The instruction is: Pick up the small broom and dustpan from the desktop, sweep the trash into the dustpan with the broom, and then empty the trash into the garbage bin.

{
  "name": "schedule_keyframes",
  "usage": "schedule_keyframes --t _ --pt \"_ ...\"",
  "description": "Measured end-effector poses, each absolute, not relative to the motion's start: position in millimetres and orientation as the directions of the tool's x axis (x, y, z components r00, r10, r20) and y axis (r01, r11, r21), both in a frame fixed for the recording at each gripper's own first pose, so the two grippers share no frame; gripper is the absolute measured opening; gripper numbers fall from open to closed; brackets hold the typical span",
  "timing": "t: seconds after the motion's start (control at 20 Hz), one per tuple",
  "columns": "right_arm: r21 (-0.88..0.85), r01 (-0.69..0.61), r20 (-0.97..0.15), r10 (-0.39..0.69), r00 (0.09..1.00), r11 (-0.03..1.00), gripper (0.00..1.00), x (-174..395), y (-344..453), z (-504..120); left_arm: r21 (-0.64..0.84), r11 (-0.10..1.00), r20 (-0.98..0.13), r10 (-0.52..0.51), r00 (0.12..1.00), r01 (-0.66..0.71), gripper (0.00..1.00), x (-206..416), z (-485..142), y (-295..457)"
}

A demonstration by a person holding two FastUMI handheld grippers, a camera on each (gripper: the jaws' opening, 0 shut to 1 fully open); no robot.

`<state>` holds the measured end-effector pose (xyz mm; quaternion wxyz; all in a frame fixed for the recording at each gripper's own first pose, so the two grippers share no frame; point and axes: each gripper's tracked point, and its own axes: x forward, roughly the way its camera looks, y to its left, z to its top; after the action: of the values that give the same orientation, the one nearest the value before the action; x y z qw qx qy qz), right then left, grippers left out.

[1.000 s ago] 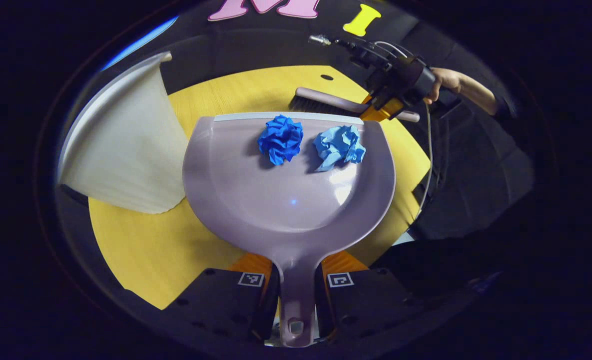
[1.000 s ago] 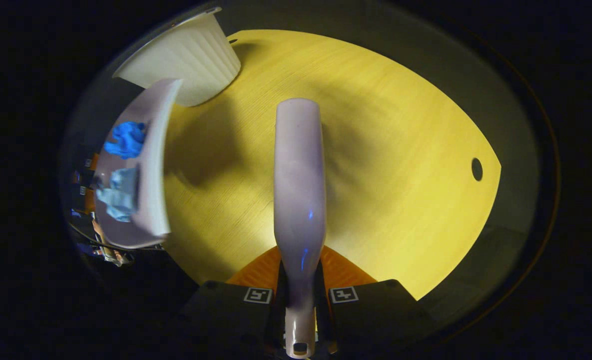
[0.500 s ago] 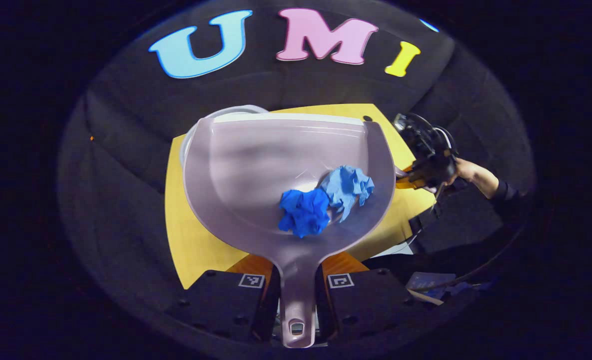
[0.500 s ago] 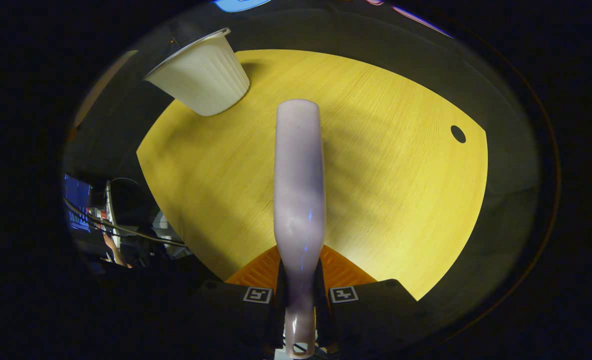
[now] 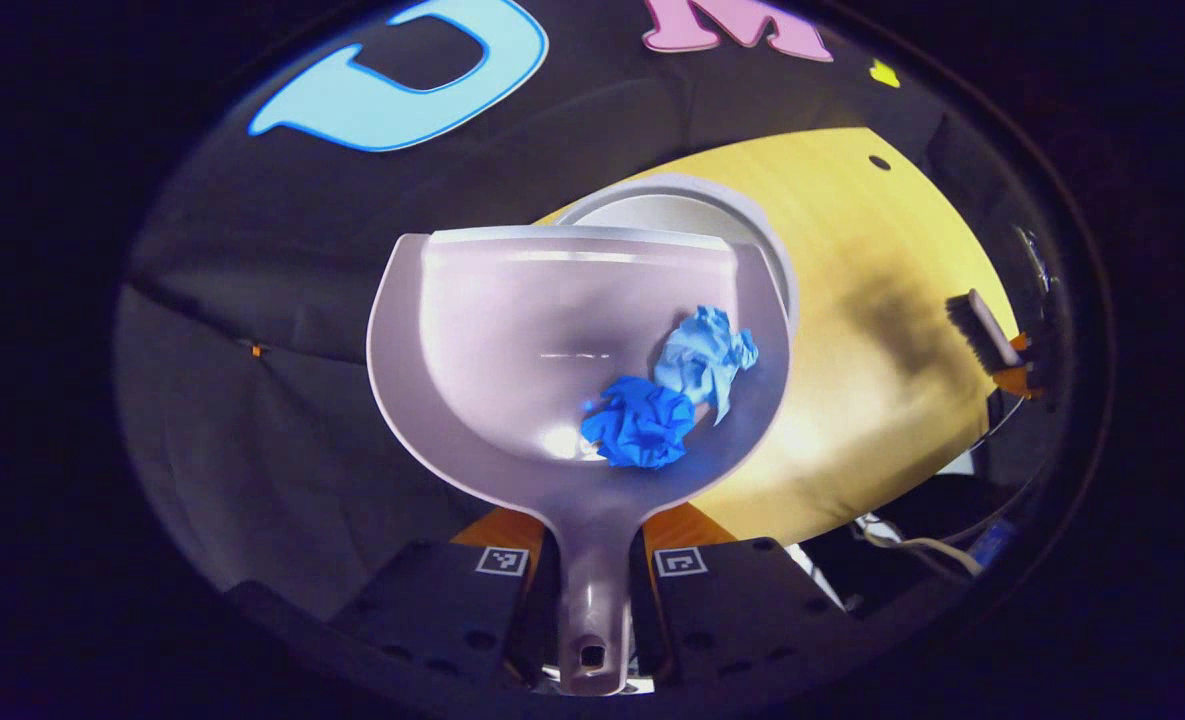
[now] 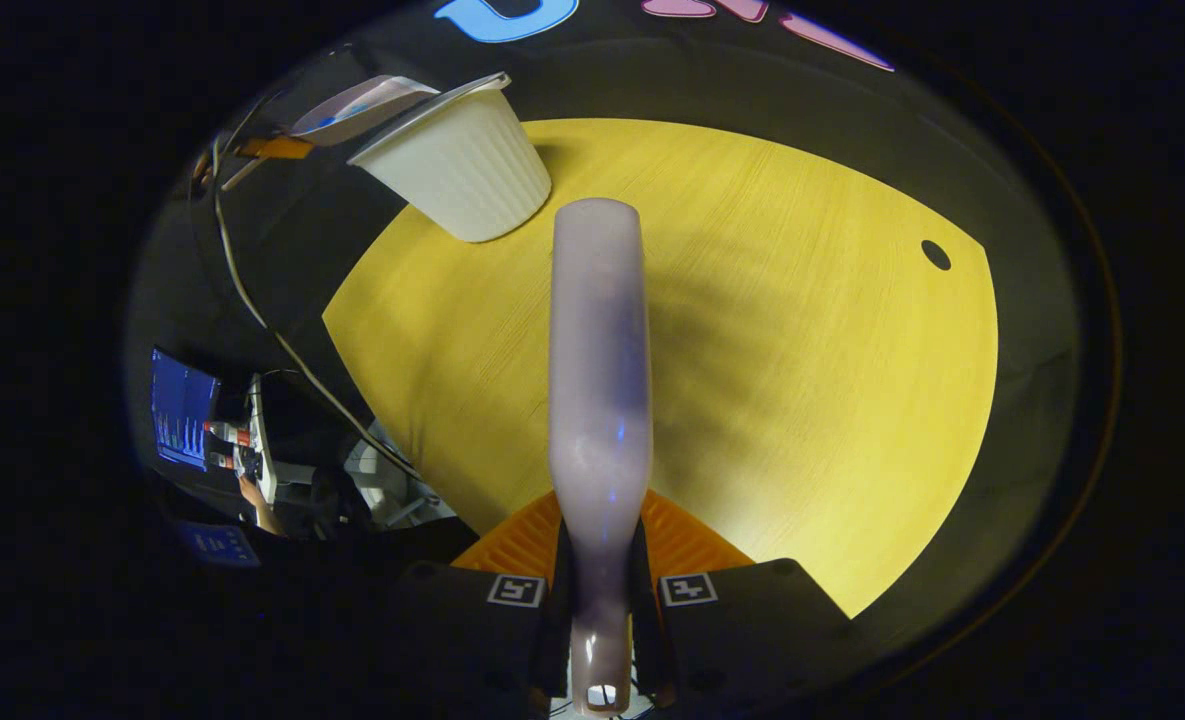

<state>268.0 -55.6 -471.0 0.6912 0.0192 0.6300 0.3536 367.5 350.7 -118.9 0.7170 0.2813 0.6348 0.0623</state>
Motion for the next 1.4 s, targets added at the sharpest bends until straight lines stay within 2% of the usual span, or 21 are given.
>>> schedule_keyframes --t 0.15,0.3,0.4,0.55,0.6,0.7,0.8,0.9,1.0,1.1,1.15,1.3,1.4 --pt "0.500 -0.448 -0.845 0.530 -0.068 0.741 0.28 267.3 -54.4 -468.5 0.597 0.636 -0.782 0.598 0.176 0.489 0.30 359.6 -100.2 349.8" --pt "0.527 -0.434 -0.828 0.556 -0.068 0.731 0.28 268.9 -56.7 -467.3 0.634 0.501 -0.709 0.680 0.185 0.588 0.30 357.0 -103.2 346.3" --pt "0.524 -0.424 -0.830 0.554 -0.060 0.739 0.28 269.1 -58.1 -470.0 0.678 0.438 -0.669 0.701 0.247 0.590 0.30 357.7 -105.8 348.2" --pt "0.530 -0.357 -0.833 0.552 -0.046 0.770 0.28 267.3 -51.7 -462.4 0.745 0.497 -0.655 0.674 0.342 0.446 0.30 347.4 -94.0 347.6" --pt "0.551 -0.308 -0.822 0.569 -0.040 0.775 0.28 269.7 -49.7 -457.3 0.755 0.505 -0.651 0.651 0.390 0.418 0.30 342.9 -84.3 342.1" --pt "0.589 -0.237 -0.791 0.611 0.027 0.773 0.28 295.1 -38.0 -443.9 0.775 0.531 -0.629 0.594 0.502 0.343 0.30 330.9 -62.5 324.2" --pt "0.517 -0.259 -0.823 0.557 0.112 0.816 0.28 322.7 -40.4 -447.4 0.766 0.589 -0.600 0.508 0.619 0.258 0.30 319.3 -42.3 293.4" --pt "0.500 -0.234 -0.819 0.543 0.183 0.833 0.28 341.6 -40.4 -437.6 0.703 0.685 -0.571 0.381 0.727 0.192 0.28 308.4 -36.8 253.9" --pt "0.524 -0.189 -0.806 0.556 0.204 0.830 0.28 347.2 -40.8 -431.3 0.554 0.812 -0.576 0.215 0.788 0.183 0.29 306.6 -59.0 203.9" --pt "0.448 -0.186 -0.844 0.483 0.235 0.874 0.28 352.5 -54.9 -440.0 0.366 0.906 -0.594 0.052 0.803 0.212 0.29 297.7 -99.4 136.8" --pt "0.411 -0.186 -0.861 0.447 0.242 0.892 0.28 352.8 -62.3 -446.8 0.285 0.934 -0.608 0.002 0.794 0.217 0.29 294.1 -126.5 112.6" --pt "0.295 -0.184 -0.910 0.334 0.245 0.938 0.28 340.0 -87.4 -474.2 0.090 0.976 -0.672 -0.088 0.736 0.199 0.29 297.4 -213.9 63.1" --pt "0.318 -0.150 -0.926 0.341 0.164 0.936 0.28 322.5 -86.2 -493.2 0.027 0.985 -0.720 -0.101 0.687 0.173 0.29 299.1 -261.2 46.8"
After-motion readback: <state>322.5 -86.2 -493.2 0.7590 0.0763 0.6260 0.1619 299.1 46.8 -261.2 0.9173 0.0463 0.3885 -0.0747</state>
